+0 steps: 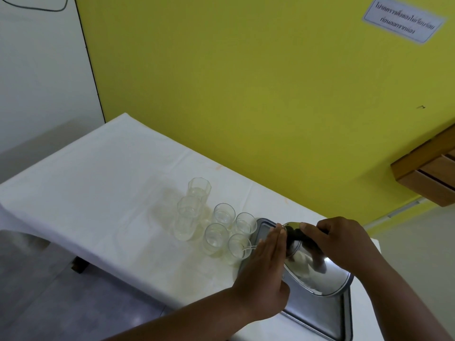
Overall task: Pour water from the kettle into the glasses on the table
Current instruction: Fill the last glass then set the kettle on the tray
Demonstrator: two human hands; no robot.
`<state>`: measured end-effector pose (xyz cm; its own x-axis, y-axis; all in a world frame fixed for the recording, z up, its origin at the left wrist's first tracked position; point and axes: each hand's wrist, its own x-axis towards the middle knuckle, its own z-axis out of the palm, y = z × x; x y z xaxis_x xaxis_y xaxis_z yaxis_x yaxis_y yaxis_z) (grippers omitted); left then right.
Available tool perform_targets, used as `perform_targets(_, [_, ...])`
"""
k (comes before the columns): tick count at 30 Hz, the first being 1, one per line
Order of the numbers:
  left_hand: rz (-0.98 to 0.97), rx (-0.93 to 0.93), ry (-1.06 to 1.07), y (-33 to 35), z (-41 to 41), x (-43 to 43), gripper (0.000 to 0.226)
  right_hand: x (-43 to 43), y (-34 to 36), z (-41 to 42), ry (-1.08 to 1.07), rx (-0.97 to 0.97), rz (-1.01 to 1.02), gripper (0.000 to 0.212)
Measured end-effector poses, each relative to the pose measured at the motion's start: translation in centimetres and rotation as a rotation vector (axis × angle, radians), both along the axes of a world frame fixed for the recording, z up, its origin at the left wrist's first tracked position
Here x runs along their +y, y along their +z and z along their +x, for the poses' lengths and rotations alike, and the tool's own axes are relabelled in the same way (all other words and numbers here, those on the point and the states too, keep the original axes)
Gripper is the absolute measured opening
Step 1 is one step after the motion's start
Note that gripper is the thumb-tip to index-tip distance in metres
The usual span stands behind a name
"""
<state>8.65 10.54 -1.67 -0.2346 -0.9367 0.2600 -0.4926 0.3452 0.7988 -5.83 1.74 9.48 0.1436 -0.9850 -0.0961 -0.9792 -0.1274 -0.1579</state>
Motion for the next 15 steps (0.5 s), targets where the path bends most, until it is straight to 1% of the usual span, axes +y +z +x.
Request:
perform_targets(12, [0.013, -0.006, -0.002, -0.3, -0.17, -0.22, 0.089, -0.06, -0.04, 0.03, -0.013, -0.02, 0.008, 0.06])
perform_targets(15, [0.0, -0.022, -0.004, -0.26, -0.2, -0.27, 0.088, 0.11, -0.57, -0.66, -0.042, -0.08, 0.0, 0.06])
